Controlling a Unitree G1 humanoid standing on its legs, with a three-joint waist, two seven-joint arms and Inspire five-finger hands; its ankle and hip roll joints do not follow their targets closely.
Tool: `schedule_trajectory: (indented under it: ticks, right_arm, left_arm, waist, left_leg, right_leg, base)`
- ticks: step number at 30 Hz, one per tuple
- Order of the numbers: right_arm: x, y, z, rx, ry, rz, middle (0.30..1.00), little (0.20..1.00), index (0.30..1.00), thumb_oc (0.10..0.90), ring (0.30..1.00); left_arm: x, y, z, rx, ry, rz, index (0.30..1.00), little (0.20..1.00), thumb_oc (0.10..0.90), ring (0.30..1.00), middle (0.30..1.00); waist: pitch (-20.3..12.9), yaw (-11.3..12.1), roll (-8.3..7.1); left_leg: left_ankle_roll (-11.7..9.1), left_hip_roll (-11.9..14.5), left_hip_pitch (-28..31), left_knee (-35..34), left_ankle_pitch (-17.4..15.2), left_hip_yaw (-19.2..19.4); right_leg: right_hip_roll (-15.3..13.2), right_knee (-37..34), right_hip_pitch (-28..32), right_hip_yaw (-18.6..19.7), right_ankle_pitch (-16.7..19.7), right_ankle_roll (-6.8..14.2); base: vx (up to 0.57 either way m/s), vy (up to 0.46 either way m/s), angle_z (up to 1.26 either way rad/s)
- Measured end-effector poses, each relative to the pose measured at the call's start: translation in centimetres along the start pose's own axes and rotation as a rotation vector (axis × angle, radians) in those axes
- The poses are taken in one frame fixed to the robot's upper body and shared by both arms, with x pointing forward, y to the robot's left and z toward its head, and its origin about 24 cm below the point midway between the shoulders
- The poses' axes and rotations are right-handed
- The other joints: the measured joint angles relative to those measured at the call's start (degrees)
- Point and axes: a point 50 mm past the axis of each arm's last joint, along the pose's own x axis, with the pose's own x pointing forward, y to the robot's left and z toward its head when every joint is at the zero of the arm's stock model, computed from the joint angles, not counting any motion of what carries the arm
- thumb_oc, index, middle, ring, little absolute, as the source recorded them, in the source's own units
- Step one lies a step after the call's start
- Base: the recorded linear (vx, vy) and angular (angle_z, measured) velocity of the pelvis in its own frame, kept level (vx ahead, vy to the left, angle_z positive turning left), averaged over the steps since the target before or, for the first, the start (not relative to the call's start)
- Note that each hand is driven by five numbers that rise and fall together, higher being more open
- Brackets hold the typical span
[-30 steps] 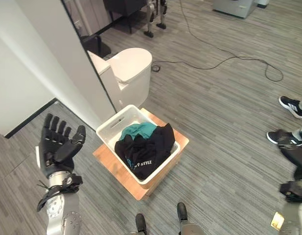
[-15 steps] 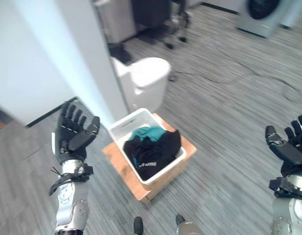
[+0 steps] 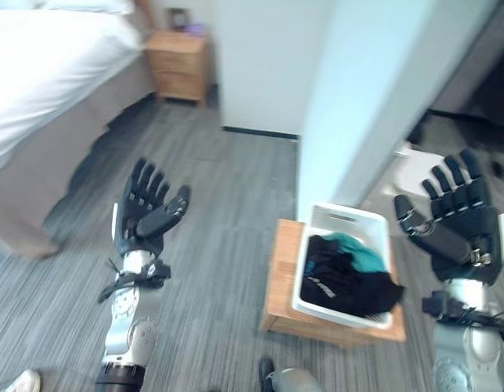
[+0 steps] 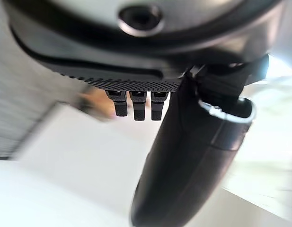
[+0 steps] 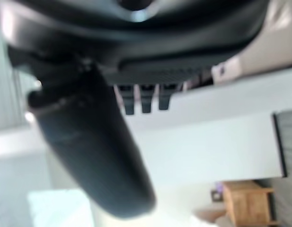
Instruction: Pick up bed clothes into laundry basket.
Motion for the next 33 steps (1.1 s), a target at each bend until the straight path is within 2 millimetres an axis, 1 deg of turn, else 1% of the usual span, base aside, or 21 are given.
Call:
schedule_trajectory:
  ticks: [1, 2, 3, 4, 6, 8, 10, 11, 13, 14, 15, 17, 18, 20, 21, 23, 25, 26, 28, 30, 33]
  right_arm:
    - [-0.3, -0.7, -0.5, 0.002, 0.019, -0.065, 0.900, 0.900, 0.900, 0.800, 0.900]
    - [-0.6, -0.8, -0.8, 0.001, 0.040, -0.079, 0.900, 0.900, 0.900, 0.800, 0.900]
    - [-1.3, -1.0, -1.4, -0.018, 0.076, -0.089, 0.900, 0.900, 0.900, 0.800, 0.900]
    - [-1.8, -1.2, -1.6, -0.015, 0.081, -0.110, 0.900, 0.900, 0.900, 0.800, 0.900]
    - [-1.7, -0.5, -2.4, 0.031, 0.090, -0.145, 0.900, 0.900, 0.900, 0.800, 0.900]
    - [-1.7, 0.8, -3.1, 0.092, 0.097, -0.152, 0.900, 0.900, 0.900, 0.800, 0.900]
    - [-1.5, 2.0, -3.5, 0.133, 0.099, -0.140, 0.900, 0.900, 0.900, 0.800, 0.900]
    - [-1.4, 2.8, -3.4, 0.149, 0.096, -0.114, 0.900, 0.900, 0.900, 0.800, 0.900]
    - [-1.1, 3.0, -2.8, 0.123, 0.071, -0.086, 0.900, 0.900, 0.900, 0.800, 0.900]
    - [-0.8, 3.4, -2.8, 0.122, 0.068, -0.065, 0.900, 0.900, 0.900, 0.800, 0.900]
    - [-0.3, 3.9, -2.3, 0.118, 0.035, -0.035, 0.900, 0.900, 0.900, 0.800, 0.900]
    - [0.1, 4.4, -2.5, 0.112, 0.048, 0.008, 0.900, 0.900, 0.900, 0.800, 0.900]
    - [-0.1, 4.5, -2.8, 0.109, 0.065, 0.023, 0.900, 0.900, 0.900, 0.800, 0.900]
    - [-0.9, 4.5, -4.2, 0.112, 0.128, 0.023, 0.900, 0.900, 0.900, 0.800, 0.900]
    - [-1.2, 4.5, -5.2, 0.112, 0.177, 0.026, 0.900, 0.900, 0.900, 0.800, 0.900]
    - [-2.3, 4.7, -7.0, 0.117, 0.282, 0.031, 0.900, 0.900, 0.900, 0.800, 0.900]
    - [-3.4, 4.5, -8.0, 0.109, 0.349, 0.042, 0.900, 0.900, 0.900, 0.800, 0.900]
    - [-3.6, 4.9, -9.7, 0.126, 0.415, 0.044, 0.900, 0.900, 0.900, 0.800, 0.900]
    - [-3.9, 5.6, -10.9, 0.143, 0.476, 0.060, 0.900, 0.900, 0.900, 0.800, 0.900]
    - [-5.4, 5.6, -11.7, 0.143, 0.549, 0.053, 0.900, 0.900, 0.900, 0.800, 0.900]
    - [-6.4, 5.4, -12.1, 0.139, 0.590, 0.038, 0.900, 0.900, 0.900, 0.800, 0.900]
  left_arm:
    - [-0.2, -0.2, 0.0, -0.013, 0.003, -0.013, 0.900, 0.900, 0.800, 0.900, 0.900]
    - [-0.5, -0.2, 0.0, -0.025, 0.000, -0.004, 0.900, 0.900, 0.800, 0.900, 0.900]
    - [-1.0, 0.7, 0.5, -0.003, -0.012, 0.020, 0.900, 0.900, 0.800, 0.900, 0.900]
    - [-1.2, 1.2, 0.9, 0.023, -0.021, 0.032, 0.900, 0.900, 0.800, 0.900, 0.900]
    - [-1.6, 3.4, 2.6, 0.090, -0.057, 0.116, 0.900, 0.900, 0.800, 0.900, 0.900]
    - [-2.6, 5.6, 4.2, 0.205, -0.080, 0.190, 0.900, 0.900, 0.800, 0.900, 0.900]
    - [-2.7, 7.1, 5.6, 0.298, -0.095, 0.242, 0.900, 0.900, 0.800, 0.900, 0.900]
    - [-2.3, 7.5, 6.9, 0.320, -0.148, 0.293, 0.900, 0.900, 0.800, 0.900, 0.900]
    - [-0.6, 6.8, 7.3, 0.323, -0.182, 0.271, 0.900, 0.900, 0.800, 0.900, 0.900]
    - [-0.7, 6.9, 7.7, 0.328, -0.195, 0.276, 0.900, 0.900, 0.800, 0.900, 0.900]
    - [-1.0, 6.9, 7.3, 0.320, -0.187, 0.276, 0.900, 0.900, 0.800, 0.900, 0.900]
    - [-2.6, 7.4, 6.8, 0.347, -0.156, 0.297, 0.900, 0.900, 0.800, 0.900, 0.900]
    - [-3.0, 7.7, 6.6, 0.367, -0.142, 0.306, 0.900, 0.900, 0.800, 0.900, 0.900]
    - [-3.0, 7.5, 6.3, 0.341, -0.156, 0.312, 0.900, 0.900, 0.800, 0.900, 0.900]
    - [-3.0, 7.5, 6.4, 0.346, -0.155, 0.311, 0.900, 0.900, 0.800, 0.900, 0.900]
    - [-3.8, 7.8, 5.5, 0.359, -0.105, 0.307, 0.900, 0.900, 0.800, 0.900, 0.900]
    - [-5.0, 8.3, 4.4, 0.373, -0.031, 0.319, 0.900, 0.900, 0.800, 0.900, 0.900]
    - [-6.5, 9.2, 2.8, 0.371, 0.029, 0.369, 0.900, 0.900, 0.800, 0.900, 0.900]
    - [-7.2, 9.3, 1.0, 0.372, 0.134, 0.361, 0.900, 0.900, 0.800, 0.900, 0.900]
    - [-8.0, 8.5, -1.3, 0.344, 0.254, 0.314, 0.900, 0.900, 0.800, 0.900, 0.900]
    - [-8.9, 7.8, -3.2, 0.343, 0.356, 0.276, 0.900, 0.900, 0.800, 0.900, 0.900]
  waist:
    - [0.0, -1.0, 0.23]
    - [-0.3, -1.7, 0.73]
    - [-0.3, 0.7, -1.05]
    - [-0.9, 0.4, -1.21]
    - [-0.5, 0.8, -1.66]
    - [0.5, 2.4, -3.16]
    - [1.8, 2.0, -4.96]
    - [3.4, 2.4, -4.38]
    - [3.8, 0.3, -4.41]
    - [3.9, 1.5, -4.56]
    - [4.5, 3.4, -4.82]
    - [5.7, 4.5, -2.45]
    - [5.7, 5.0, -1.70]
    - [5.9, 6.1, -1.69]
    - [5.8, 5.7, -2.52]
    - [5.3, 5.7, -5.64]
    - [3.9, 5.7, -7.95]
    - [3.4, 7.0, -7.39]
    - [3.0, 7.3, -7.12]
    - [2.4, 6.7, -8.46]
    - [2.4, 5.7, -8.50]
  left_leg:
    - [1.1, -0.9, 1.5, -3.9, 0.6, 1.4]
    - [4.5, -2.3, 1.5, -6.2, 1.6, 1.6]
    - [7.2, -5.8, 0.3, -8.7, 3.9, 0.8]
    - [8.8, -6.0, -1.3, -8.4, 2.5, 1.8]
    - [9.1, -8.6, -3.1, -10.8, 6.2, 0.7]
    - [10.2, -10.5, -4.2, -12.1, 6.4, -0.9]
    - [12.3, -12.7, -3.4, -14.4, 8.1, -3.5]
    - [14.7, -13.3, -4.7, -15.9, 9.7, -9.4]
    - [15.3, -15.2, -5.7, -19.2, 13.1, -18.3]
    - [15.8, -16.2, -5.2, -20.4, 13.8, -18.8]
    - [16.2, -18.9, -4.5, -20.7, 14.0, -21.3]
    - [17.2, -18.9, -0.9, -23.8, 15.0, -24.5]
    - [17.2, -18.9, 0.1, -25.3, 15.3, -25.9]
    - [17.5, -18.4, 0.9, -27.4, 15.9, -30.0]
    - [17.1, -18.6, 1.2, -28.1, 16.3, -30.5]
    - [16.2, -20.7, 3.0, -29.6, 17.2, -32.9]
    - [15.1, -23.3, 4.9, -29.8, 16.3, -34.5]
    - [14.1, -22.7, 5.0, -28.4, 15.3, -31.2]
    - [14.2, -21.2, 5.6, -29.6, 14.0, -28.3]
    - [14.0, -21.2, 5.7, -29.9, 13.9, -28.0]
    - [13.2, -20.7, 7.0, -29.9, 13.4, -27.6]
  right_leg:
    - [-2.5, 2.5, -0.8, -1.3, -1.0, -0.3]
    - [-3.8, 3.5, 0.1, -1.9, -2.1, 0.8]
    - [-8.1, 4.0, 0.6, -3.0, -2.3, 1.7]
    - [-9.3, 1.6, 2.0, -6.4, -1.3, 5.3]
    - [-11.8, 0.3, 1.7, -9.3, 2.0, 5.8]
    - [-13.1, -0.7, 2.2, -7.6, 5.2, 7.5]
    - [-14.6, 2.2, 0.2, -1.3, 4.8, 10.0]
    - [-9.0, -0.6, 0.0, 15.0, 2.3, 11.1]
    - [-2.4, -1.2, 1.6, 35.8, 0.4, 13.2]
    - [-2.4, -1.1, 1.6, 35.3, 0.0, 14.1]
    - [-2.5, 0.2, 4.0, 37.2, 1.3, 12.0]
    - [-0.7, 10.7, 0.7, 41.3, 1.1, 12.9]
    - [1.2, 15.8, -1.8, 42.9, -2.4, 13.9]
    - [7.6, 15.1, -6.3, 44.0, -9.1, 10.1]
    - [9.2, 11.7, -7.9, 43.2, -8.9, 9.9]
    - [9.2, 3.5, -11.3, 38.9, -3.0, 7.9]
    - [7.7, -0.2, -10.5, 37.6, 10.3, 7.1]
    - [8.5, -6.7, -6.8, 38.4, 13.2, 6.3]
    - [8.9, -14.5, -3.2, 39.9, 15.1, 7.1]
    - [8.6, -17.4, -2.0, 38.9, 14.1, 6.1]
    - [9.3, -18.4, -0.2, 39.2, 14.4, 5.3]
  base:
    - [-0.31, 0.311, 3.31]
    - [-0.28, 0.561, 1.83]
    - [-0.19, 0.504, 1.85]
    - [-0.17, 0.514, 1.75]
    - [-0.13, 0.478, 1.35]
    - [-0.12, 0.259, 0.60]
    - [-0.14, 0.235, 0.97]
    - [-0.03, 0.309, 1.61]
    - [0.02, 0.330, 2.18]
    - [0.09, 0.516, 2.11]
    - [0.11, 0.443, 1.32]
    - [0.11, 0.277, 1.07]
    - [0.08, 0.095, 0.74]
    - [0.07, 0.046, 0.98]
    - [0.01, 0.060, 1.20]
    - [-0.03, 0.038, 1.07]
    - [-0.02, 0.031, 0.36]
    - [0.00, 0.012, -0.45]
    - [0.00, 0.009, -0.40]
    - [0.00, 0.003, -0.03]
    - [-0.03, 0.001, -0.08]
